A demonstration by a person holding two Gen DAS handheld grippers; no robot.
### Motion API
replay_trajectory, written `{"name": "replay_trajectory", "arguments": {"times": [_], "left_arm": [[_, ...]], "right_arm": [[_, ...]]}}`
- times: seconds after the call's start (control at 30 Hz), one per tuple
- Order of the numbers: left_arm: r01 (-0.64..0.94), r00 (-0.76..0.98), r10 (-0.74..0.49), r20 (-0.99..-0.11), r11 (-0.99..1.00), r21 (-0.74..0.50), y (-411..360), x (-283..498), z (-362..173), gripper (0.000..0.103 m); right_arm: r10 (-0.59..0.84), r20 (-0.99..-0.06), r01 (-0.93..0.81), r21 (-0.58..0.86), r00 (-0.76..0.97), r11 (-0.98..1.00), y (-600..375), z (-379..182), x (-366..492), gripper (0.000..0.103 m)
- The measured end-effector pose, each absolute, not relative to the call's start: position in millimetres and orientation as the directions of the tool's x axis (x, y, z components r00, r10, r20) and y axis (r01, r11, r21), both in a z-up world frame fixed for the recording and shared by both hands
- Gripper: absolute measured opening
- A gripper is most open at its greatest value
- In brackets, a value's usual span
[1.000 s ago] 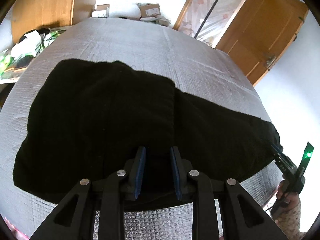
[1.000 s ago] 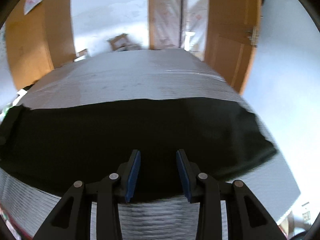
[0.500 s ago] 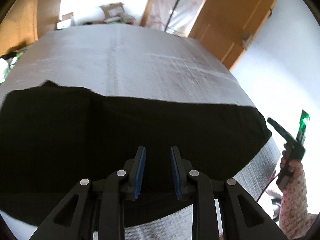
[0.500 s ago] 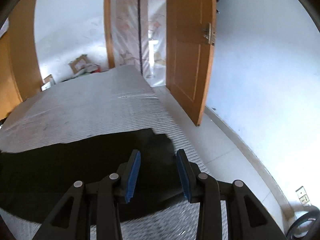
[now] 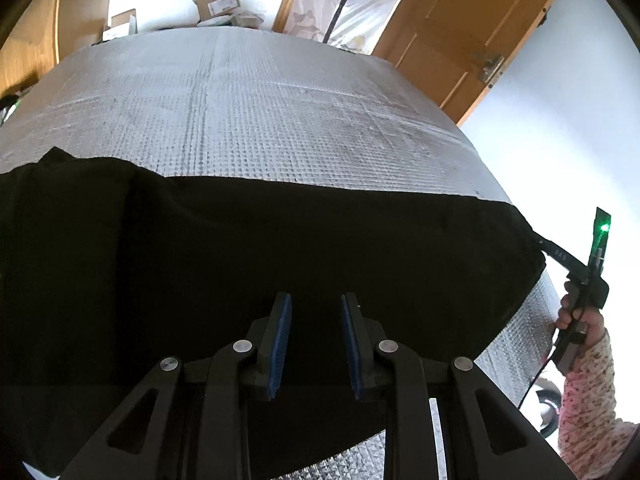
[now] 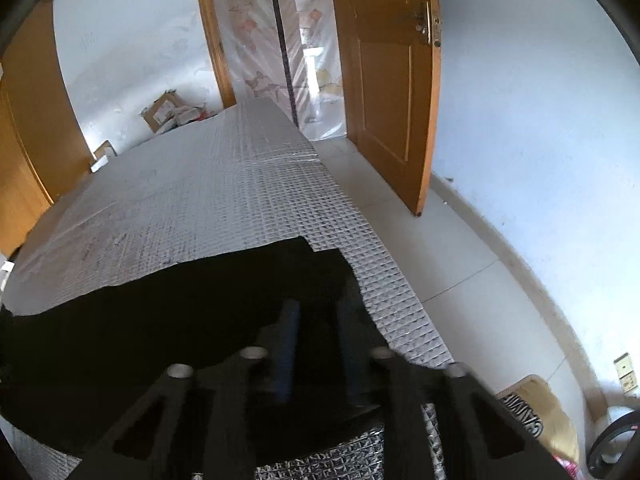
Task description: Fold clothes
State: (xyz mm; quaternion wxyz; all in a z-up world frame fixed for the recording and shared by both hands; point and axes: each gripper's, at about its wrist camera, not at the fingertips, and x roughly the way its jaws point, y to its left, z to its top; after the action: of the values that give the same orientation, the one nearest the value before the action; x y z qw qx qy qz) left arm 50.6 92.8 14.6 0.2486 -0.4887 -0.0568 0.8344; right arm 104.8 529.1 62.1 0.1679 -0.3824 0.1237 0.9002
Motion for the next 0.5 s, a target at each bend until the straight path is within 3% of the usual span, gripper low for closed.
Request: {"name": "replay_trajectory", "arguments": {"times": [0.5], "left_arm": [[-0.351, -0.399, 0.479, -0.782, -0.868, -0.352, 87, 51, 14, 0.026]], "right_arm": [[0.219, -0.736, -0.438, 0.117, -0.641, -0.891, 539, 63, 118, 0.007]]}}
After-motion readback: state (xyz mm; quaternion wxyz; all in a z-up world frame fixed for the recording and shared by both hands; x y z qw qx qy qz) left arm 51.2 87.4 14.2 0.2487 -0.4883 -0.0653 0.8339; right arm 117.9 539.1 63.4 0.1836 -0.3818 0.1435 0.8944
